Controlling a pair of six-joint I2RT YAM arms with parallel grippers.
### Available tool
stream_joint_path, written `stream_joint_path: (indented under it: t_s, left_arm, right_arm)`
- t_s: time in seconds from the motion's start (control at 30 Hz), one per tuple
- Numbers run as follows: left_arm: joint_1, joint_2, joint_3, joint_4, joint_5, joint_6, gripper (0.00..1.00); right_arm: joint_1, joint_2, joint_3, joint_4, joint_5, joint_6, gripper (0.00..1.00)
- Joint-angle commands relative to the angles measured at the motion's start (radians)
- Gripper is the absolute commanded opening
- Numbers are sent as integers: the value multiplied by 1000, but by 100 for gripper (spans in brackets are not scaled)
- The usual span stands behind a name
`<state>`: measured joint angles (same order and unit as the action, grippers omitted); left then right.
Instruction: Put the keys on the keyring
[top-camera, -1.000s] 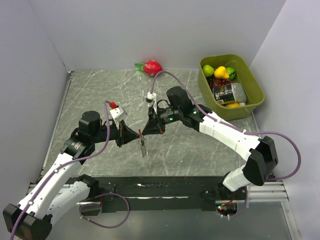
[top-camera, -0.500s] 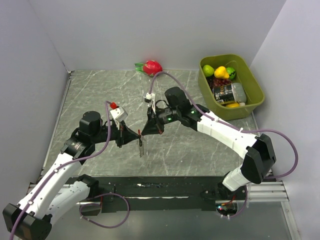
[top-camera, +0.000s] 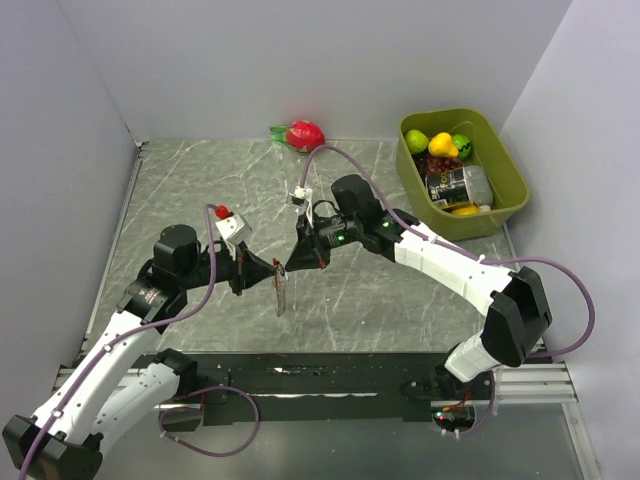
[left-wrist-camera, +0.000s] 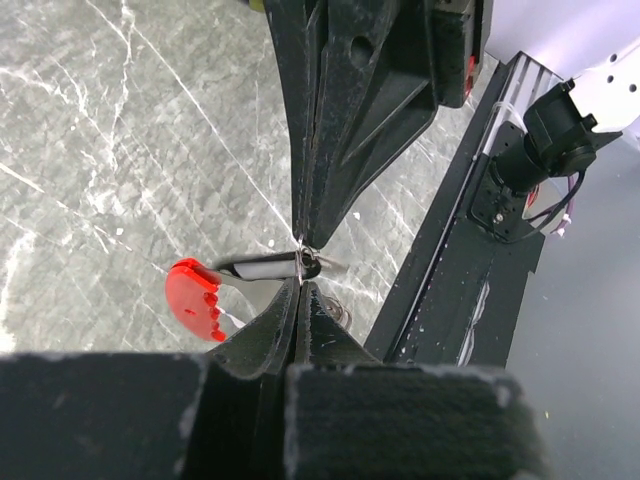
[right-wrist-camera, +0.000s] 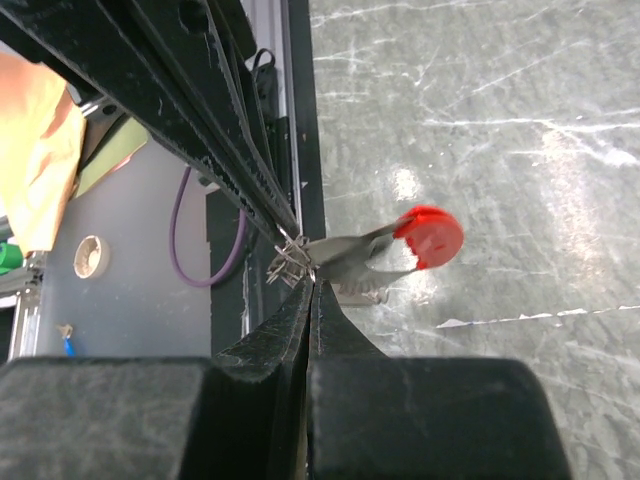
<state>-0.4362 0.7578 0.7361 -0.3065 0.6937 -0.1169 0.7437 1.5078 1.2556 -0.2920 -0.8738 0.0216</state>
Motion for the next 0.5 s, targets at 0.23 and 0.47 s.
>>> stream_joint_path:
  t_s: [0.23,0.47]
  left_arm:
    - [-6,-46,36,86,-2,-27,1]
    - [-6,-58,25,141,6,-76,1]
  right_arm:
    - [-7,8,4,24,-96,-60,0]
    - [-15,-78,-67,74,-85,-92,44]
